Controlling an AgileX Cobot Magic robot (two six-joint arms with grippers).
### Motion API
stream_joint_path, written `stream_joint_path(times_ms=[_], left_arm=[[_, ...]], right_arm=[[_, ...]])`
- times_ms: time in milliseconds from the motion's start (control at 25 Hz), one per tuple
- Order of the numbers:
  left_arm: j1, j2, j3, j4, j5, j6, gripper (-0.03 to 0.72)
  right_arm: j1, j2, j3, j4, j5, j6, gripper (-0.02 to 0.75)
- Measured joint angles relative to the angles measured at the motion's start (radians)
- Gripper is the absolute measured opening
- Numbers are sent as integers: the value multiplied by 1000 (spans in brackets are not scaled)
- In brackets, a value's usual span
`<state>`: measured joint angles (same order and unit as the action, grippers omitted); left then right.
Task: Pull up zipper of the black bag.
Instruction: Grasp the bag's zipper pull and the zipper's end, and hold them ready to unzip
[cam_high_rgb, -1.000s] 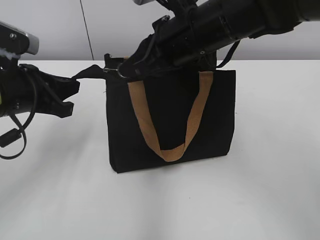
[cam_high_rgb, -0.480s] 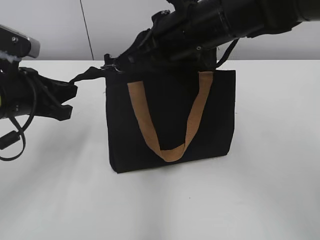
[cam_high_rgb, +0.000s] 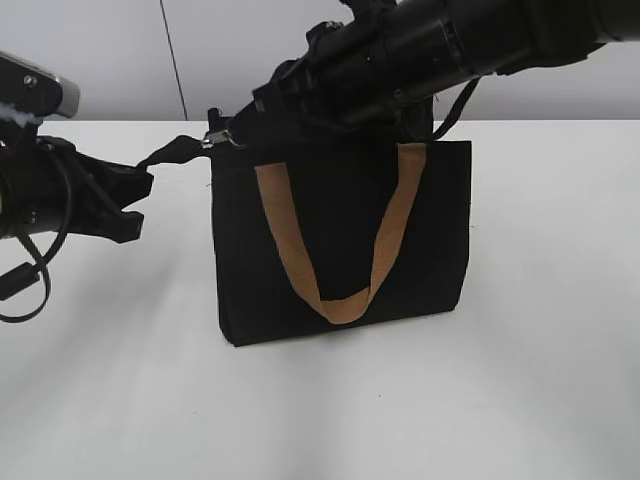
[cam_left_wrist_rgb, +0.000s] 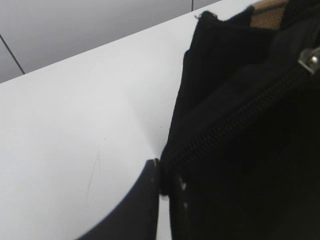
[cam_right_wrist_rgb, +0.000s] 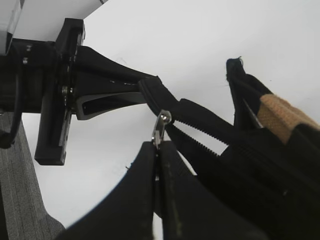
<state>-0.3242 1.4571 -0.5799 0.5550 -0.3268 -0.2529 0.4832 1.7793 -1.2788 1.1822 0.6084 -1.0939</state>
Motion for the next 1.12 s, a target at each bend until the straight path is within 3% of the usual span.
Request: stream_joint_path(times_ms=[520,1120], left_arm=[[0,0,0,-2,43,0,13],[-1,0,0,-7,83,0,13]], right_arm=[[-190,2,0,-16,44,26,-1],[-410,1,0,-195,161,130,-1]])
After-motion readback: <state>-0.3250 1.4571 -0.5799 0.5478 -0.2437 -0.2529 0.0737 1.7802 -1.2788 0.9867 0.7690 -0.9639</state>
